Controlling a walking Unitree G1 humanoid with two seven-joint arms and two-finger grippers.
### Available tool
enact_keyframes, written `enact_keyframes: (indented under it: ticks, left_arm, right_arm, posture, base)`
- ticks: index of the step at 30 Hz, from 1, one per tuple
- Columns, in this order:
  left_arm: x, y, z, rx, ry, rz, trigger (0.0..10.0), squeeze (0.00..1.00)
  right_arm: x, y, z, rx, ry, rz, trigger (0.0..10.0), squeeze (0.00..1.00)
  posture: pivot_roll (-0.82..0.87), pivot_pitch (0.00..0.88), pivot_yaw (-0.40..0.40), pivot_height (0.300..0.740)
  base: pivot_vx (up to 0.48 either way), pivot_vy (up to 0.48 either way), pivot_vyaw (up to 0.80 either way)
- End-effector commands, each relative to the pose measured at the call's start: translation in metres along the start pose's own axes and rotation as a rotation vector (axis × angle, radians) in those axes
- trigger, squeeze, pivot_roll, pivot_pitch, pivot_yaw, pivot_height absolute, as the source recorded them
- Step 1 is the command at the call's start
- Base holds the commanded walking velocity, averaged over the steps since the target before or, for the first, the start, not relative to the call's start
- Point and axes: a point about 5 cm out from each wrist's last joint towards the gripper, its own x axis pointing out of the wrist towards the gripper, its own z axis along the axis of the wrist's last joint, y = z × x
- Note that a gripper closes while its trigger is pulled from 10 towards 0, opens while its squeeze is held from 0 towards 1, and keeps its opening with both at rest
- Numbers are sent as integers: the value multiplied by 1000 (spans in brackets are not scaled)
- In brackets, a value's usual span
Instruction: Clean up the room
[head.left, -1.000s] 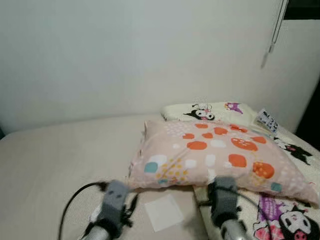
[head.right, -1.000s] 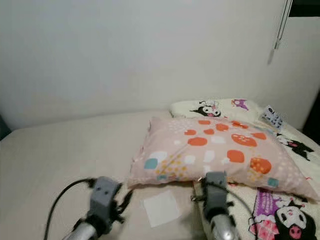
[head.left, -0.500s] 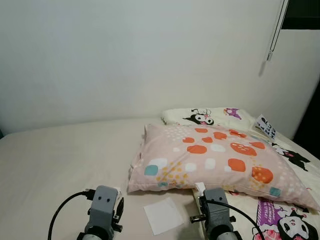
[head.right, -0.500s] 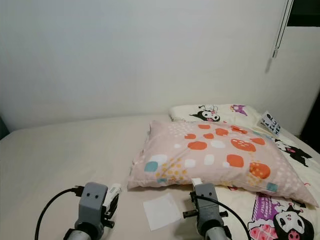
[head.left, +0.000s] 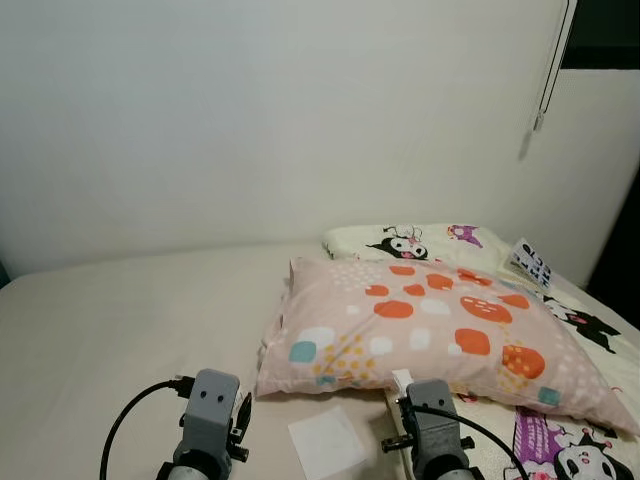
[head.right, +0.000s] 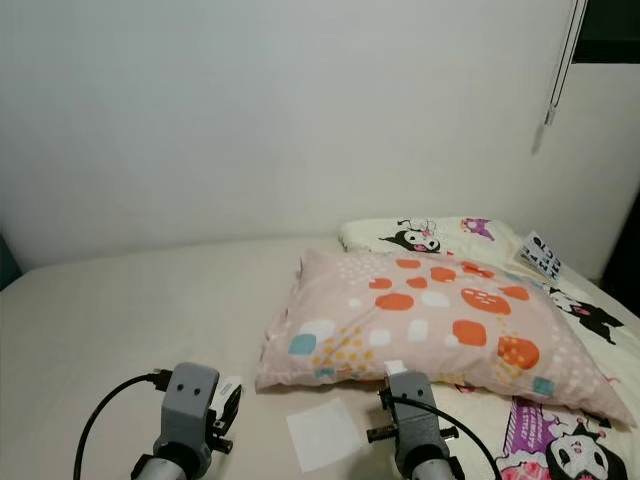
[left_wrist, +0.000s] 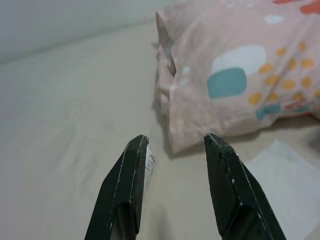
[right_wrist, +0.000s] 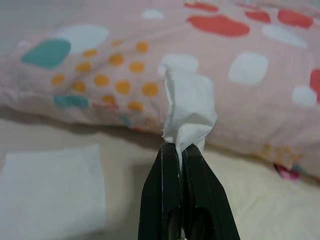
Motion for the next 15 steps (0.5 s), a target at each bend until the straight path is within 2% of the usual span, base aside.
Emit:
enact_keyframes:
  ticks: [1,15]
  left_arm:
    - [-1,0,-2,-1,10,6,10000,0]
    - [-1,1,-1,1,7,3,10000,0]
  right_arm:
    - [0,3,1,-1,4,9,10000,0]
    - [0,4,2,-5,8,12,10000,0]
  posture:
    - [17,110,-29,659]
    - [18,111,-27,694]
  base:
    - [0,0,0]
    - [0,0,0]
